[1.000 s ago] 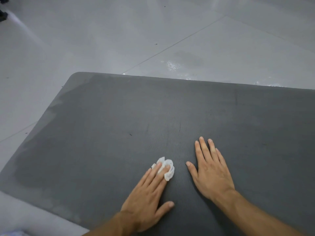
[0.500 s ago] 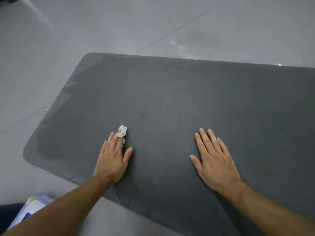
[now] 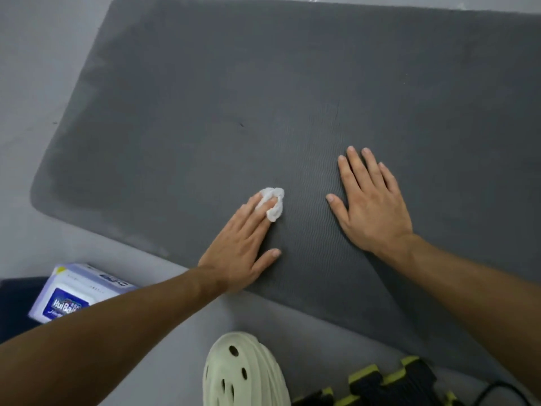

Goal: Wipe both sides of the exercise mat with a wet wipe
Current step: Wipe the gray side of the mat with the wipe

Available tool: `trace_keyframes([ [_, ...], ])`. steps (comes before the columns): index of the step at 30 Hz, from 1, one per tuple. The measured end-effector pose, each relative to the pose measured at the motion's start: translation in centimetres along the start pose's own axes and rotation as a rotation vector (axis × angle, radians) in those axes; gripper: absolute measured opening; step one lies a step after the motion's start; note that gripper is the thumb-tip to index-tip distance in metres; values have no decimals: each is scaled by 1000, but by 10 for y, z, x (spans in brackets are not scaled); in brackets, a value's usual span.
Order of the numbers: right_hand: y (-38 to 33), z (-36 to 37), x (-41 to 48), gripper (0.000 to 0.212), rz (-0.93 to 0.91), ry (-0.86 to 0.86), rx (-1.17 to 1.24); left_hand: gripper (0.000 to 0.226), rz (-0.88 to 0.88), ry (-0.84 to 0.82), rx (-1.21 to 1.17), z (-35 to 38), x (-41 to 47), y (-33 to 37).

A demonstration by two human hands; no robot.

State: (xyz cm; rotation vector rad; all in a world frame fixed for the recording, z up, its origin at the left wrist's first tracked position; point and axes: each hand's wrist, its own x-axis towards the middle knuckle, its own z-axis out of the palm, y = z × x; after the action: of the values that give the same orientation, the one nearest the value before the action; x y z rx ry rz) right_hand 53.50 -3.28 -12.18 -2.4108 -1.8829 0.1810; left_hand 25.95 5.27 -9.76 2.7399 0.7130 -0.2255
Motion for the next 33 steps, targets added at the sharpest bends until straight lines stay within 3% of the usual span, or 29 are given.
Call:
trace_keyframes([
  [3, -1, -1, 1, 74, 6, 2, 2, 76, 147, -21, 34, 0, 3, 4],
  [5, -1, -2, 1, 75, 6, 0, 4, 74, 128, -2, 46, -2, 2, -9],
  [11, 0, -1, 0, 74, 0, -12, -1, 67, -65, 62, 184, -15, -13, -69],
  [14, 0, -2, 0, 74, -3, -11, 8, 72, -363, 139, 122, -11, -24, -87],
  [16, -1, -1, 0, 74, 2, -14, 20, 74, -436, 150, 51, -8, -28, -88],
  [20, 4, -3, -2, 75, -34, -26, 34, 76, -235, 129, -9, 1, -28, -55],
  [27, 10, -5, -7, 74, -79, -36, 15, 76, 114, -80, -11, 20, -36, 51],
  [33, 8, -2, -23, 73, -169, -39, -5, 73, 55, -27, 55, 21, -36, 29],
])
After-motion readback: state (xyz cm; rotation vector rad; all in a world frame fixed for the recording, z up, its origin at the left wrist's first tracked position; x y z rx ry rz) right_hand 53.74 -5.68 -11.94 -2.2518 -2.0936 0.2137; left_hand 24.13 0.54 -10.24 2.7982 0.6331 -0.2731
